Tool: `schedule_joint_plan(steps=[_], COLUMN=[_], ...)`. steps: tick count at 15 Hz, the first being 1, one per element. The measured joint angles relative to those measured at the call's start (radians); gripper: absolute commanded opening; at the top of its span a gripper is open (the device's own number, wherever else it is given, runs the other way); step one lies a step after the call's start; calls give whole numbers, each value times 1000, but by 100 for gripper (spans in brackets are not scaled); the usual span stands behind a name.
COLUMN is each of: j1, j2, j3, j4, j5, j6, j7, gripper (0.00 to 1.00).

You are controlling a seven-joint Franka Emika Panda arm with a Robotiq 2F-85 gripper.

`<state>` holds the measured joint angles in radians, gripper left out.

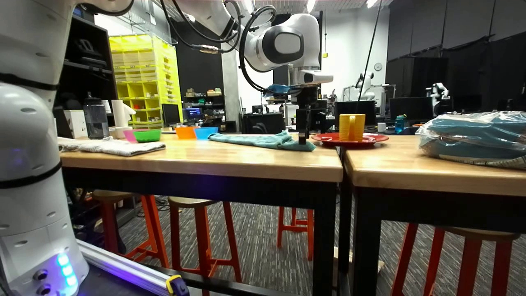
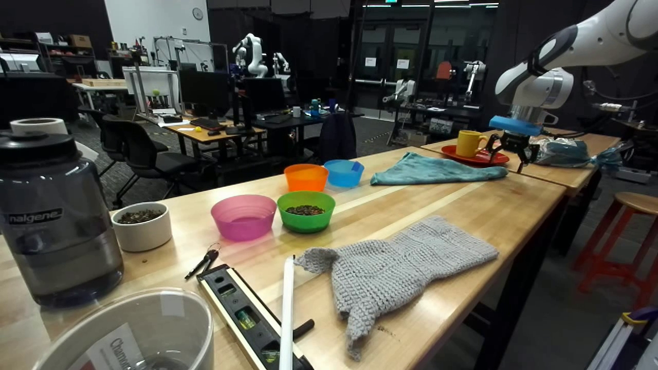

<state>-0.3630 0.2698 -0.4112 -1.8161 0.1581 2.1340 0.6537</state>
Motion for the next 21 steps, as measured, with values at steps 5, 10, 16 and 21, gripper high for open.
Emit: schedule_joint_plan(steps=[5,10,16,21], j1=[7,12,10,-20], j2=[2,2,2,2], j3=[0,0,-4,-25], j4=[-7,-7,-7,13], j5=[-17,-20,-20,-21], j6=[0,0,0,-4], j7=[24,38,42,40], gripper=[43,3,0,0])
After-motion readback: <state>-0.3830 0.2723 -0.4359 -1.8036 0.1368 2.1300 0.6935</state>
